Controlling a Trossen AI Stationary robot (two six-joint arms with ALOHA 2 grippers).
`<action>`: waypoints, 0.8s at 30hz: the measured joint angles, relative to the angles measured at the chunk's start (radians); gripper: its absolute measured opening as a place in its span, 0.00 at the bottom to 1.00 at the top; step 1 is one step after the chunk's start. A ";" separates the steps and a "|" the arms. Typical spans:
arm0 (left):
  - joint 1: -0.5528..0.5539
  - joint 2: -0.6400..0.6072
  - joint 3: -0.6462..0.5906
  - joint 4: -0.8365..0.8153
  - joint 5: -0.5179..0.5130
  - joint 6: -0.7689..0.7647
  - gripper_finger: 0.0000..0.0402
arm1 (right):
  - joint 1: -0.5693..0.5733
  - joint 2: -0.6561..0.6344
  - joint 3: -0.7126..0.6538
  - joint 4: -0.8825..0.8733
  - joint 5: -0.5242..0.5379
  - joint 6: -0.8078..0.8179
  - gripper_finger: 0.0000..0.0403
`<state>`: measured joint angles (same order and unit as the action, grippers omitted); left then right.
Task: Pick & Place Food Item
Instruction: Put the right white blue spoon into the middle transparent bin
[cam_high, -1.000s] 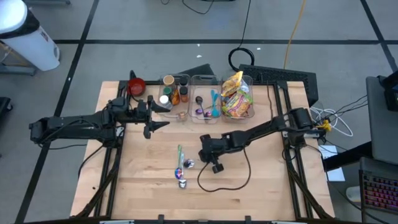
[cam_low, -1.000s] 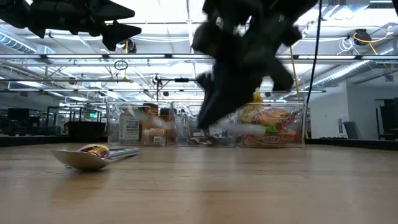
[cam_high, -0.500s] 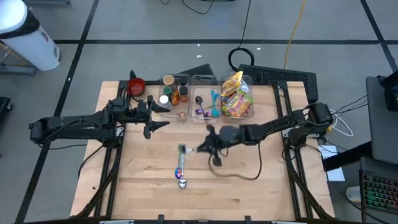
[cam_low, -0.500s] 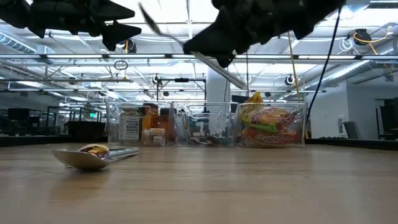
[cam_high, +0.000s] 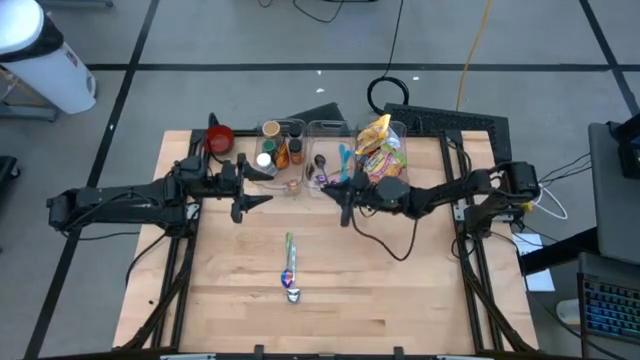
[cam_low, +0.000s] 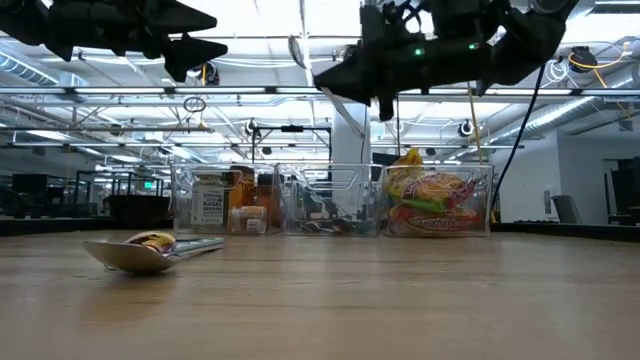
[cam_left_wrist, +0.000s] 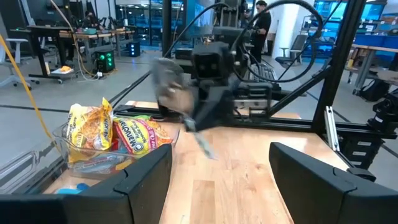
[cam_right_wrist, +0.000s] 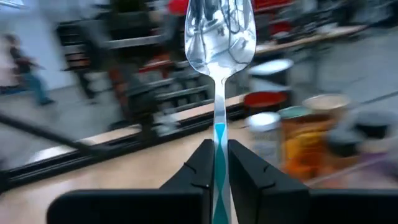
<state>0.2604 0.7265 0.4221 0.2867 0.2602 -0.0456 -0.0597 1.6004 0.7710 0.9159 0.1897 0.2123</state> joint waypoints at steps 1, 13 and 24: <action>0.000 0.000 0.000 0.000 0.000 0.000 0.69 | -0.008 0.002 0.008 0.000 0.026 -0.018 0.04; 0.000 0.000 0.000 0.001 0.000 0.011 0.69 | -0.174 0.017 0.057 -0.091 0.182 0.016 0.05; 0.000 0.000 0.000 0.001 0.000 0.011 0.69 | -0.244 0.162 0.056 -0.075 0.122 0.143 0.06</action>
<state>0.2602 0.7265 0.4221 0.2878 0.2598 -0.0341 -0.3035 1.7621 0.8272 0.8413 0.3115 0.3557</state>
